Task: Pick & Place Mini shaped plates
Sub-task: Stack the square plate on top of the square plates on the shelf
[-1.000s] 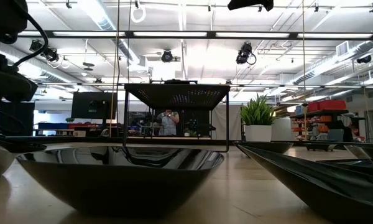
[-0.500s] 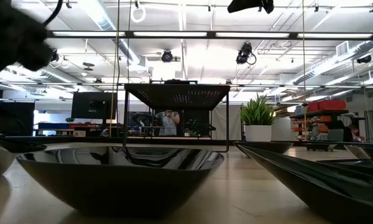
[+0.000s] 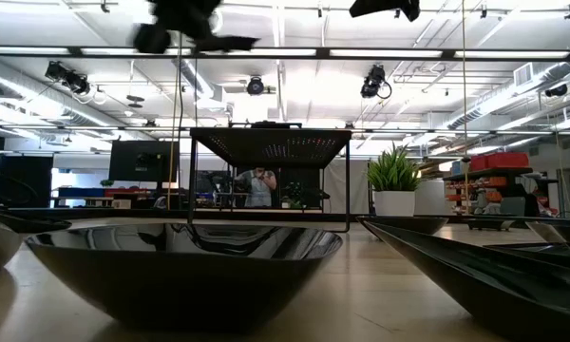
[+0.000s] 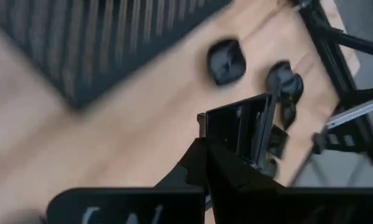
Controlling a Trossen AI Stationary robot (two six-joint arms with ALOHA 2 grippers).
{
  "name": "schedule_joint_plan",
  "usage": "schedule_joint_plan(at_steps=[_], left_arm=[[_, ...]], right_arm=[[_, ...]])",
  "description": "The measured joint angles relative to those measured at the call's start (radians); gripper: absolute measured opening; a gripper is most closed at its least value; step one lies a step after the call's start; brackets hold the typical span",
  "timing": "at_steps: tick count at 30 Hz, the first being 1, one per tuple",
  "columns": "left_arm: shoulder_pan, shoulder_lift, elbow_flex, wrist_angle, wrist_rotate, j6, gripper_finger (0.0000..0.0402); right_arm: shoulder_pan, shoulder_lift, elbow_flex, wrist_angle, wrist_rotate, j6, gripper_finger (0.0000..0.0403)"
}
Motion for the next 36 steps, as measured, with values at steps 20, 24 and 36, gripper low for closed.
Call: schedule_joint_plan(at_steps=[20, 24, 36], left_arm=[[0.364, 0.464, 0.519, -0.163, 0.041, 1.191, 0.0012], [0.369, 0.464, 0.509, -0.178, 0.039, 1.289, 0.0013], [0.366, 0.501, 0.508, -0.197, 0.030, 1.399, 0.0014]], right_arm=[[0.046, -0.054, 0.000, -0.094, -0.025, 0.202, 0.0007], [0.046, -0.054, 0.000, -0.094, -0.025, 0.212, 0.0006], [0.046, -0.040, 0.000, -0.072, -0.017, 0.194, 0.0006]])
